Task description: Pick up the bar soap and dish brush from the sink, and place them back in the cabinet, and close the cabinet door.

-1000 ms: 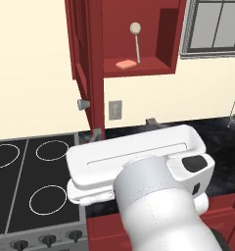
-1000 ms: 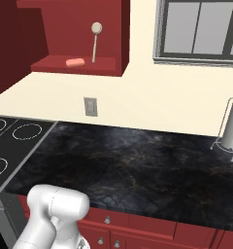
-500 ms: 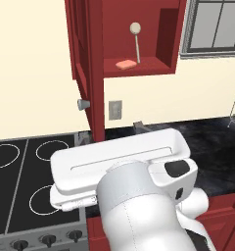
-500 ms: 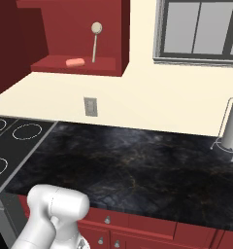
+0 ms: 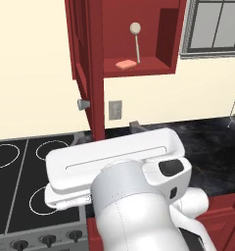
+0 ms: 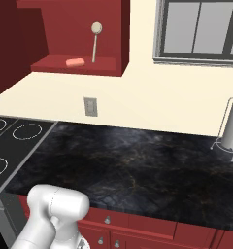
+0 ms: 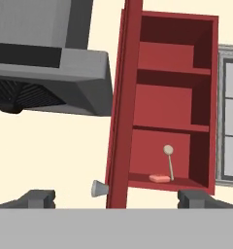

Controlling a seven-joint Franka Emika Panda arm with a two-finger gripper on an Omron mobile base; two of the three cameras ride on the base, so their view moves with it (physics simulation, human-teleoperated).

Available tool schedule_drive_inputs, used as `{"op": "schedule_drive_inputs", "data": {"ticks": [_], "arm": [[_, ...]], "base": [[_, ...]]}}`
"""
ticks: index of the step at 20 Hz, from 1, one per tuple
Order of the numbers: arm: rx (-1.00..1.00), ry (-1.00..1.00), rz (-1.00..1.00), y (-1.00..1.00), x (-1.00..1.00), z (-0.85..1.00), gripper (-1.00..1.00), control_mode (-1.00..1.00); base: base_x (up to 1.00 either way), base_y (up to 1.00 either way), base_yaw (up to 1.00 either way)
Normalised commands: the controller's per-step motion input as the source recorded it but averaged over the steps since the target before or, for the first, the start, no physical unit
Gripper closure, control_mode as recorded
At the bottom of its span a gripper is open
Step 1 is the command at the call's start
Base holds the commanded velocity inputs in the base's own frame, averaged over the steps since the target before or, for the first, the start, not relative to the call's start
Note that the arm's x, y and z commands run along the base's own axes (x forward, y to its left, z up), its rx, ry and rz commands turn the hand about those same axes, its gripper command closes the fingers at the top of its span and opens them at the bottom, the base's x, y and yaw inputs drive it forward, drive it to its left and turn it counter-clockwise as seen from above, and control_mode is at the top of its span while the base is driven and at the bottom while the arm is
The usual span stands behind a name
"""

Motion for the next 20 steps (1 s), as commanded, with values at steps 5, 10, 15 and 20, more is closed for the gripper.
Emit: {"op": "schedule_drive_inputs", "data": {"ticks": [5,10,15,20], "arm": [[0.0,0.0,0.0,0.0,0.16,-0.01,-1.0,-1.0],[0.0,-0.01,0.0,0.0,0.21,-0.06,-1.0,-1.0],[0.0,-0.03,0.0,0.0,0.12,-0.11,-1.0,-1.0],[0.0,-0.04,0.0,0.01,0.07,-0.17,-1.0,-1.0]], "base": [[0.0,0.0,0.0],[0.0,0.0,0.0],[0.0,0.0,0.0],[0.0,0.0,0.0]]}}
